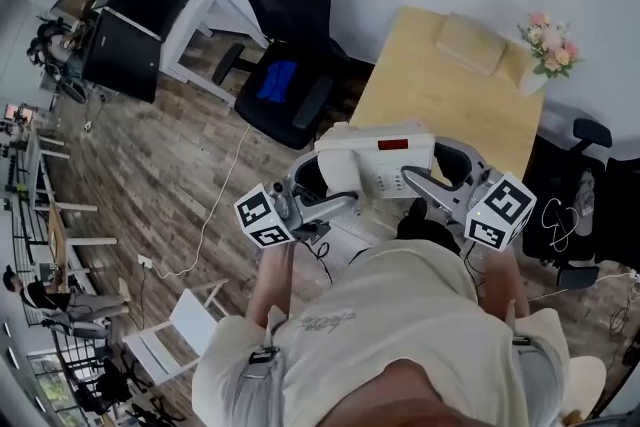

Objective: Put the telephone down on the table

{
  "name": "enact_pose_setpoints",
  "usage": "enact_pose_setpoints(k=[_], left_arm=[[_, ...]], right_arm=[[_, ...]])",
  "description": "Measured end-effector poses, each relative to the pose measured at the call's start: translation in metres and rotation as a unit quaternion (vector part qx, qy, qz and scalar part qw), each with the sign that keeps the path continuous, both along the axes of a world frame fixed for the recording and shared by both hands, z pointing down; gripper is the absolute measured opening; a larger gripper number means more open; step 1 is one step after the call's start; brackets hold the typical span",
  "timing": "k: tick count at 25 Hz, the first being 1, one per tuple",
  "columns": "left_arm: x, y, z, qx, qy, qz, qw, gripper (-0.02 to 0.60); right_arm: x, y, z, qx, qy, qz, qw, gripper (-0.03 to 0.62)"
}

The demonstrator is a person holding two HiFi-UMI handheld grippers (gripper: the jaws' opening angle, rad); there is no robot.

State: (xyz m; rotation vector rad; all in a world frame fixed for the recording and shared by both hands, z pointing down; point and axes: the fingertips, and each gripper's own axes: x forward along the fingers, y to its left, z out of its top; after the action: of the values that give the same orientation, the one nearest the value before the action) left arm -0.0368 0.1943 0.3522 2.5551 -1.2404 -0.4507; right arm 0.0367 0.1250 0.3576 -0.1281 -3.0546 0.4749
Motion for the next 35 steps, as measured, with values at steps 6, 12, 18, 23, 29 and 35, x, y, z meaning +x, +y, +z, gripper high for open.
enact_pose_setpoints(k=[6,12,18,23,29,35], left_arm=[[-0.016,-0.070,-0.011,0.011,-0.005,0.007,0.9999,0.385],[-0.024,-0.123,-0.010,0.006,-0.004,0.014,0.9999,0.385],[-0.024,-0.157,-0.005,-0.005,-0.002,0.034,0.9994,0.385],[-0.030,-0.179,-0.001,-0.009,0.004,0.064,0.9979,0.385],[-0.046,-0.203,-0.002,-0.002,0.012,0.121,0.9925,0.385],[-0.065,-0.226,-0.012,0.011,0.023,0.198,0.9799,0.385]], right_arm=[[-0.013,-0.068,-0.006,-0.007,-0.007,0.008,1.000,0.212],[-0.019,-0.120,-0.002,-0.023,-0.011,0.018,1.000,0.212],[-0.016,-0.149,0.007,-0.041,-0.014,0.040,0.998,0.212],[-0.018,-0.167,0.011,-0.049,-0.011,0.071,0.996,0.212],[-0.028,-0.181,0.005,-0.038,0.000,0.124,0.992,0.212],[-0.042,-0.191,-0.010,-0.018,0.015,0.197,0.980,0.212]])
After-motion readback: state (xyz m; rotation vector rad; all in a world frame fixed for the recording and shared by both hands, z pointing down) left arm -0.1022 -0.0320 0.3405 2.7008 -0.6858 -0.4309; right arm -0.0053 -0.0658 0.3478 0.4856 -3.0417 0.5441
